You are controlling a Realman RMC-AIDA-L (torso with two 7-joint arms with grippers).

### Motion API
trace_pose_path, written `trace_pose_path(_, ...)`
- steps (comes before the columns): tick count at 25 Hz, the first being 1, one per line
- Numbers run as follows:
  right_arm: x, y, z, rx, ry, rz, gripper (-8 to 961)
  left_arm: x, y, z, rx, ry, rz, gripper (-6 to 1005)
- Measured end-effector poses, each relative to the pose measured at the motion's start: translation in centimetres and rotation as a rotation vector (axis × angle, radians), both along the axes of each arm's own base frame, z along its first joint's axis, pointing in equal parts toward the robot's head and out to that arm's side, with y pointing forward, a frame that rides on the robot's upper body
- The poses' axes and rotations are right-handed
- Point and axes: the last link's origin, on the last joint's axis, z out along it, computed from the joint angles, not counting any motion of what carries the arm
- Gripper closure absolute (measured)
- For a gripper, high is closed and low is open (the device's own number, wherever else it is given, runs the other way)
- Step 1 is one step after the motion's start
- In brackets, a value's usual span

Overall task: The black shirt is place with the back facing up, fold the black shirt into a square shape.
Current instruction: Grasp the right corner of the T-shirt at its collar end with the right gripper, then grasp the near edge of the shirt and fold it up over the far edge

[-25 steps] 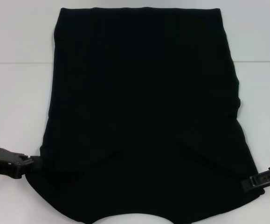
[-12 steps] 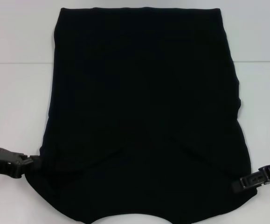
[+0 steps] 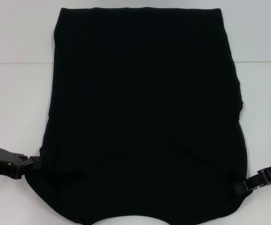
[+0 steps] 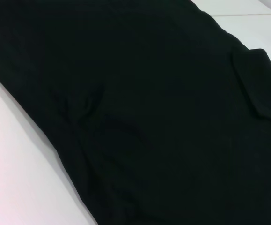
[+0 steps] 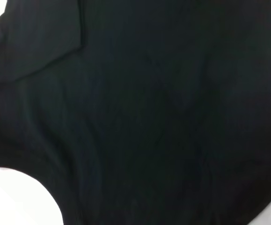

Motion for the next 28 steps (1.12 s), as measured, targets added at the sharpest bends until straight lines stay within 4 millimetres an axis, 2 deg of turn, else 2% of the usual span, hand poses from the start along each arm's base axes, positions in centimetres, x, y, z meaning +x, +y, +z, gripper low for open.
trace_pose_path(4, 0.1, -0.2, -0.1, -0.002, 0.001, -0.003, 344, 0.0, 0.0, 0.0, 0.0, 0.0, -0.001, 962)
trace_pose_path(7, 0.1, -0.2, -0.1, -0.003, 0.002, -0.002, 592, 0.1, 0.1, 0.0, 0.0, -0.001, -0.002, 962)
trace_pose_path(13, 0.4, -0.4, -0.1, 0.005, 0.005, 0.002, 828, 0.1, 0.1, 0.0, 0.001, -0.001, 0.0, 962)
trace_pose_path(18, 1.3, -1.1, 0.2, 0.033, 0.036, 0.011, 880, 0.3, -0.3, -0.1, -0.021, -0.033, 0.031, 961)
trace_pose_path(28, 3.3, -3.7, 0.7, 0.091, 0.14, 0.033, 881, -0.4, -1.9, 0.7, -0.024, -0.135, 0.165, 961)
